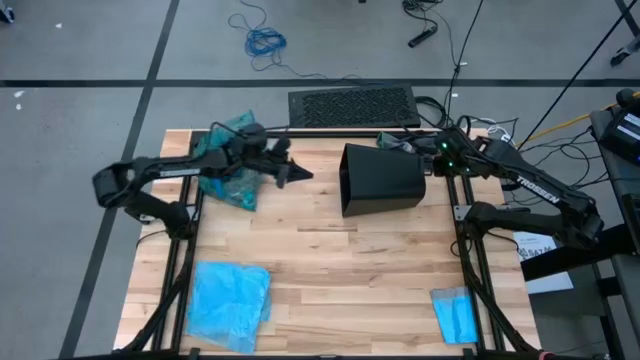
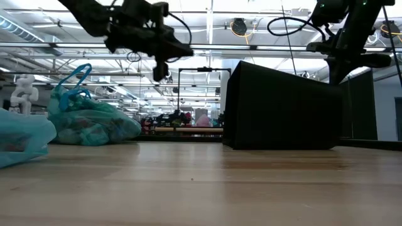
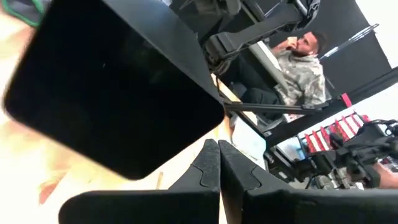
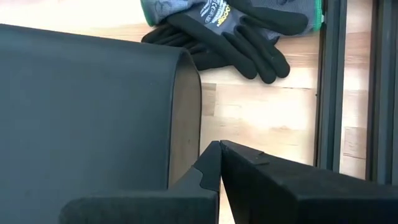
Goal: Place trash/remove bag and relplace
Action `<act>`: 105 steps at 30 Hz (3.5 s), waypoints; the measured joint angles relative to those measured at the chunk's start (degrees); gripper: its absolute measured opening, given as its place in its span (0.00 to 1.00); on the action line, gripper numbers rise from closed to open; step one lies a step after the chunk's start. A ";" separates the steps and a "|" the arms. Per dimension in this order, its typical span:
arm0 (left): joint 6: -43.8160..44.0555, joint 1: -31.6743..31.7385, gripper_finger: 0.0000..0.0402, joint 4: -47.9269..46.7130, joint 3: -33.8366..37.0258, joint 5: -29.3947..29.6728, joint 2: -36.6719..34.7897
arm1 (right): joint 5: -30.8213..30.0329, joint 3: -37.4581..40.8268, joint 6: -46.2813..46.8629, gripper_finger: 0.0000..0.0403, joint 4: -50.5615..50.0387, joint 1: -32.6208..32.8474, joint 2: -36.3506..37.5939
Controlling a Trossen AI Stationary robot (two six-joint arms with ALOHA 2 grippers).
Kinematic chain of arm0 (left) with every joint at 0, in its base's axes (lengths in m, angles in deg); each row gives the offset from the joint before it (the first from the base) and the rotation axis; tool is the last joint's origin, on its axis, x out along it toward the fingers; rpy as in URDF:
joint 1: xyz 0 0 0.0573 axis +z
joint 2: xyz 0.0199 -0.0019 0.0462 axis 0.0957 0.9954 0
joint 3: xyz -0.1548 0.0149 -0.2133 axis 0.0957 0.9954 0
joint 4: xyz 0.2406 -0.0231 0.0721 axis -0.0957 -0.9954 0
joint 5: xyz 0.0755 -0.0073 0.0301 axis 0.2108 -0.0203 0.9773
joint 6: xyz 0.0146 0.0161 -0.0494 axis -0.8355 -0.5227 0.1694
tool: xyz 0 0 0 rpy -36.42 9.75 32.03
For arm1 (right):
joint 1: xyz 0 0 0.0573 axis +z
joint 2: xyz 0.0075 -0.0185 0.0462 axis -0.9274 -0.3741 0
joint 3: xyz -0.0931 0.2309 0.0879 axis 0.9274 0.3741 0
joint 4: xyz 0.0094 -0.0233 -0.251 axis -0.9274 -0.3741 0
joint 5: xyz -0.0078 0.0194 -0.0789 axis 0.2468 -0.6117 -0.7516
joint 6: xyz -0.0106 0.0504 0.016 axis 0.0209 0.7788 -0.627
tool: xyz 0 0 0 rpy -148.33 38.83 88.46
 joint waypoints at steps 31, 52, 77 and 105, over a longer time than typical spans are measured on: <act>1.22 -4.39 0.00 6.38 -9.23 -6.11 11.13 | 12.15 0.07 -1.23 0.00 22.78 10.87 -23.61; -1.98 -5.13 0.00 -1.77 -14.23 -7.61 3.38 | 9.51 0.04 4.84 0.00 40.44 17.00 -27.26; -2.78 -18.59 0.00 -77.68 -11.09 38.15 -31.29 | 3.44 -0.02 10.56 0.00 49.07 36.84 -24.93; -11.18 -0.95 0.00 -33.91 3.87 24.44 -15.85 | 10.47 0.03 9.30 0.00 73.05 16.77 -35.80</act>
